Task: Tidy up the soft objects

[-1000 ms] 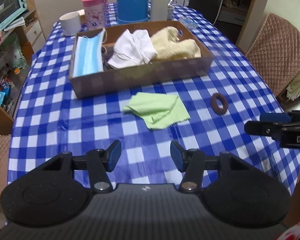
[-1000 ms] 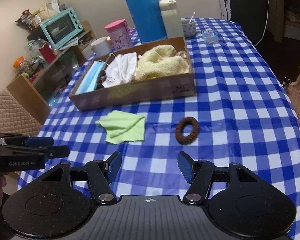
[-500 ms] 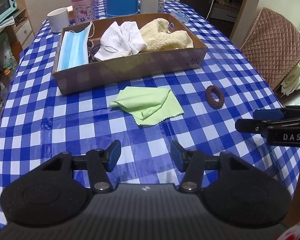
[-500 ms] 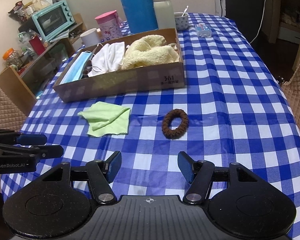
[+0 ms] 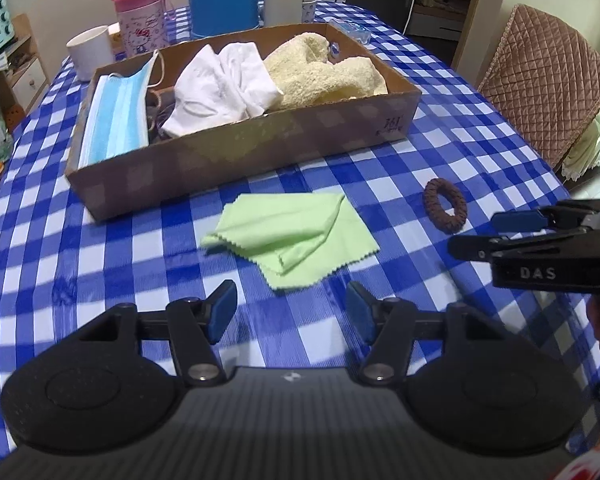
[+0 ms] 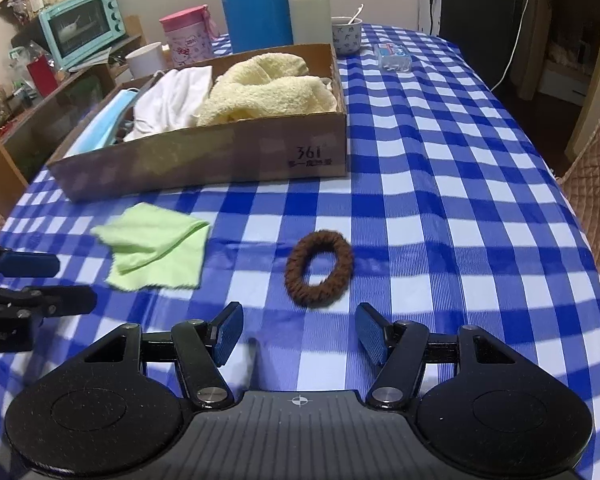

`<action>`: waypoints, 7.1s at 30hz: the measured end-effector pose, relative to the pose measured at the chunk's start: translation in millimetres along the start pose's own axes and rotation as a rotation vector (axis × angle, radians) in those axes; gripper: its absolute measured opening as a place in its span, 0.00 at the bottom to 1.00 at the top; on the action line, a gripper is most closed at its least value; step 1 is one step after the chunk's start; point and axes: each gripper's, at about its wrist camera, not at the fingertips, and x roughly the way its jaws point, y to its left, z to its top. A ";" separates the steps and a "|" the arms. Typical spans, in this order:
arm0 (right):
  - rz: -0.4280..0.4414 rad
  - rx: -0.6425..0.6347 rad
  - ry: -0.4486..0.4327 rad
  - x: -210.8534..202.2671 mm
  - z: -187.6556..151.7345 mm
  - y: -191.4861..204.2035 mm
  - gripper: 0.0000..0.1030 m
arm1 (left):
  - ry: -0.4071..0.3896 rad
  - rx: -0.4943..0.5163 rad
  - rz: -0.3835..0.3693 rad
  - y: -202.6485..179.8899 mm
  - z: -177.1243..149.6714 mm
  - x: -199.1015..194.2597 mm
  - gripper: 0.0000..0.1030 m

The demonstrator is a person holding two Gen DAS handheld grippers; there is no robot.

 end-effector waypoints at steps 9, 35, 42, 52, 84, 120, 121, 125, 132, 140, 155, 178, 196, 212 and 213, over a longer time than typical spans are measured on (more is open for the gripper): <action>-0.048 -0.051 -0.023 30.0 7.9 1.6 0.60 | -0.003 0.037 -0.016 -3.5 11.0 21.2 0.61; -0.002 -0.121 -0.032 32.1 9.1 8.8 0.19 | -0.009 0.177 0.043 -20.7 24.4 62.8 0.67; -0.002 -0.114 -0.027 32.7 10.7 10.2 0.23 | -0.010 0.153 0.036 -7.1 30.3 67.9 0.69; -0.005 -0.138 -0.020 34.6 10.1 16.2 0.31 | -0.020 0.111 -0.032 -5.7 31.1 66.0 0.25; 0.099 -0.153 -0.193 -26.1 52.7 36.5 0.18 | -0.161 0.027 0.015 22.4 62.8 -23.7 0.03; 0.180 -0.155 -0.228 89.4 220.8 52.1 0.18 | -0.150 -0.060 0.029 101.5 219.2 79.6 0.17; 0.181 -0.154 -0.225 91.4 220.8 51.6 0.18 | -0.147 -0.055 0.026 102.4 219.5 81.9 0.21; 0.183 -0.147 -0.211 98.4 220.2 49.8 0.18 | -0.137 -0.053 0.022 106.2 218.5 87.2 0.32; 0.187 -0.145 -0.195 106.6 220.2 50.6 0.18 | -0.112 -0.070 0.027 113.0 216.6 91.7 0.33; 0.187 -0.139 -0.220 107.8 222.2 55.1 0.44 | -0.107 -0.079 0.033 115.2 214.7 89.7 0.42; 0.175 -0.128 -0.190 102.2 204.7 52.4 0.55 | -0.102 -0.098 0.034 114.4 201.1 79.7 0.57; 0.191 -0.056 -0.229 34.1 181.1 44.9 0.60 | -0.173 -0.103 0.048 88.3 184.4 7.8 0.64; 0.204 -0.047 -0.241 -81.8 105.9 39.2 0.63 | -0.281 -0.127 0.146 28.7 100.9 -111.5 0.78; 0.273 -0.054 -0.187 -168.8 15.1 32.8 0.64 | -0.262 -0.211 0.212 -41.3 -8.2 -196.5 0.78; 0.276 -0.059 -0.178 -171.7 8.1 32.6 0.64 | -0.257 -0.214 0.212 -46.1 -14.0 -199.0 0.78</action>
